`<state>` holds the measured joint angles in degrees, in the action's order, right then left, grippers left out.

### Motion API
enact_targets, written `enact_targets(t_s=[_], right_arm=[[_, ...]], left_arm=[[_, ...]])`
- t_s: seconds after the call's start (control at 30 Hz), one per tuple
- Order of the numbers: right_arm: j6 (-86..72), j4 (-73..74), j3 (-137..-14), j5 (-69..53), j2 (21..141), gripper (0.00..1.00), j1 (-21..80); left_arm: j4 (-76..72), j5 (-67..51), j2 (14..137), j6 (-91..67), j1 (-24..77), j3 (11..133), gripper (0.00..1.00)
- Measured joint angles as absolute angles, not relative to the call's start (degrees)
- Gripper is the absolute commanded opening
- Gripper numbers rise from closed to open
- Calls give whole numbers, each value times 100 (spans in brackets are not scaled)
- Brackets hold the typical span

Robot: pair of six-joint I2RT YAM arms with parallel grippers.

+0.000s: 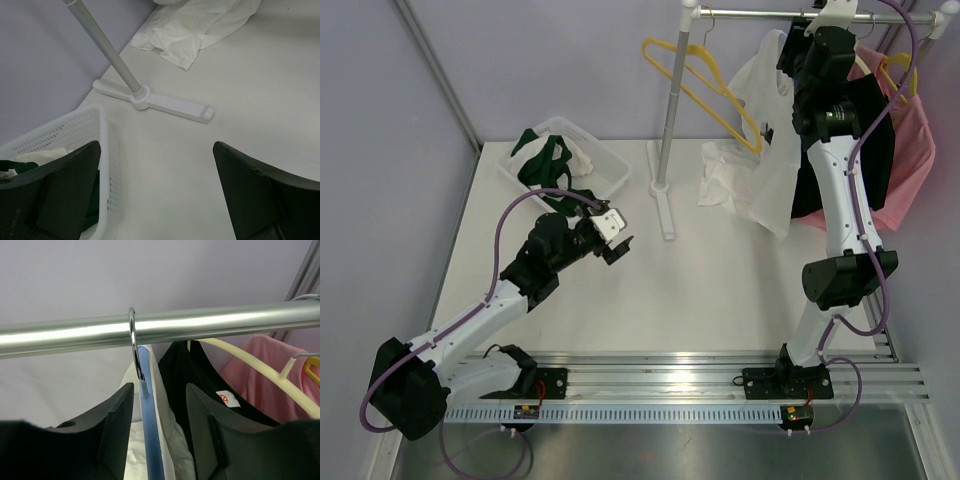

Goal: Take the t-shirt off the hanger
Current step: Grab a hanger with a tshirt on it with the right arm

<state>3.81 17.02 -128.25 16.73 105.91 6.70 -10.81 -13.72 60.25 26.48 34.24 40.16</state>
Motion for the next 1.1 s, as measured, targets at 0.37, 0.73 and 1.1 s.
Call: enact_targets(t_s=[0.37, 0.73, 1.1], right_arm=[[427, 1575, -13065, 1553, 11063, 36, 670], [475, 1426, -13069, 1542, 11104, 11, 670], [482, 1354, -13043, 1549, 11104, 0, 670]], left_arm=[[-1026, -1374, 6025, 2648, 3424, 4016, 99], [-1002, -1374, 6025, 2650, 3424, 4016, 99], [-996, -1380, 6062, 2648, 3424, 4016, 99]])
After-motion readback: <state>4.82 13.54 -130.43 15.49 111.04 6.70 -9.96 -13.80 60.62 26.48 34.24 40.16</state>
